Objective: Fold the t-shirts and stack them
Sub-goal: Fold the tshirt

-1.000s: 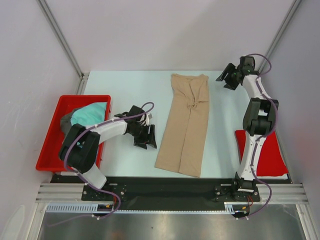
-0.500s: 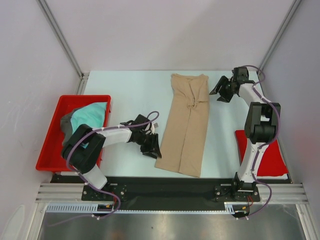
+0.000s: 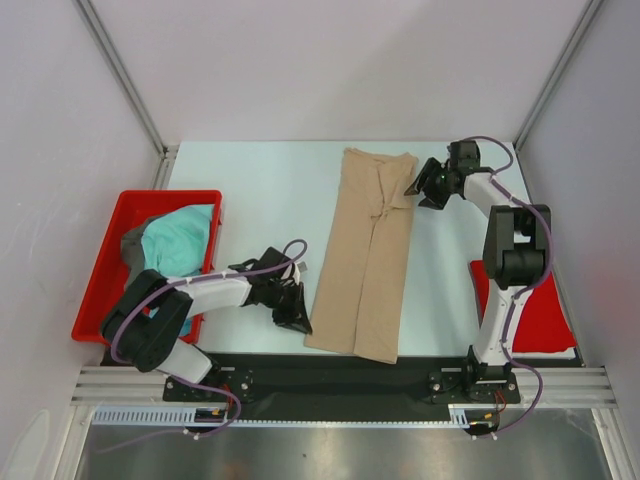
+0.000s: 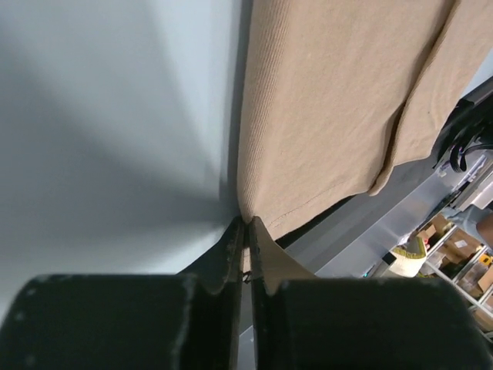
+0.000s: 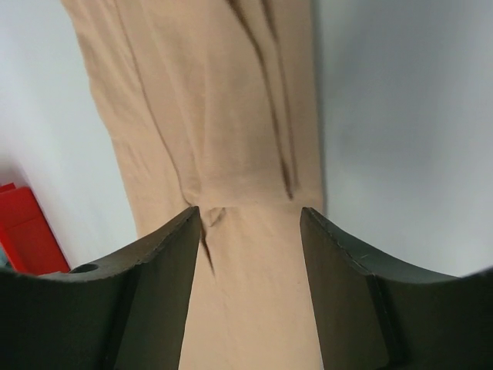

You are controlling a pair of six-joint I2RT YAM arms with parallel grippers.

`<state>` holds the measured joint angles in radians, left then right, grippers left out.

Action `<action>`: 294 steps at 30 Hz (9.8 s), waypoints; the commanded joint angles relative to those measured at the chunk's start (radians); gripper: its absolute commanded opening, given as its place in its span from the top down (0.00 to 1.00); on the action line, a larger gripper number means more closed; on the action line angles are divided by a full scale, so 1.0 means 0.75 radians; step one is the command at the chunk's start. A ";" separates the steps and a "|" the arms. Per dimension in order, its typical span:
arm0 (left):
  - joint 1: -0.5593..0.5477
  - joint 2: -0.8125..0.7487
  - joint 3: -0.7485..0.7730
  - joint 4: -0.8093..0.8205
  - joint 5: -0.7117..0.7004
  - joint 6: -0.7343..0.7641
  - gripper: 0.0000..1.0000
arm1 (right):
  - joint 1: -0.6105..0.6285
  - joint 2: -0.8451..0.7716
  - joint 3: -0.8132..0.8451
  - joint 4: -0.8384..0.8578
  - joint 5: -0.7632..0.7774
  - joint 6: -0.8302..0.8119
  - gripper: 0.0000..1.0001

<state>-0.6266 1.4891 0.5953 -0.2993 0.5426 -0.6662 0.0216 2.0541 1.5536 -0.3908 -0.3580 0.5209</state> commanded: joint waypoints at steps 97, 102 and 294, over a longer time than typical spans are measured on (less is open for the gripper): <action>-0.015 -0.214 0.217 -0.074 -0.181 0.195 0.56 | 0.198 0.456 0.802 0.018 0.408 0.085 0.44; -0.015 -0.133 0.390 0.055 -0.259 0.183 0.54 | 0.166 0.507 0.853 0.049 0.422 0.083 0.45; 0.197 1.389 2.178 0.289 -0.560 0.187 0.75 | 0.067 0.740 0.919 0.010 0.195 0.113 0.81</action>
<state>-0.4675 2.4371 2.0926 -0.0479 0.0875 -0.5739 0.0696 2.5874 2.2166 -0.3622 -0.2188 0.6174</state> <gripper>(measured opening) 0.260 0.192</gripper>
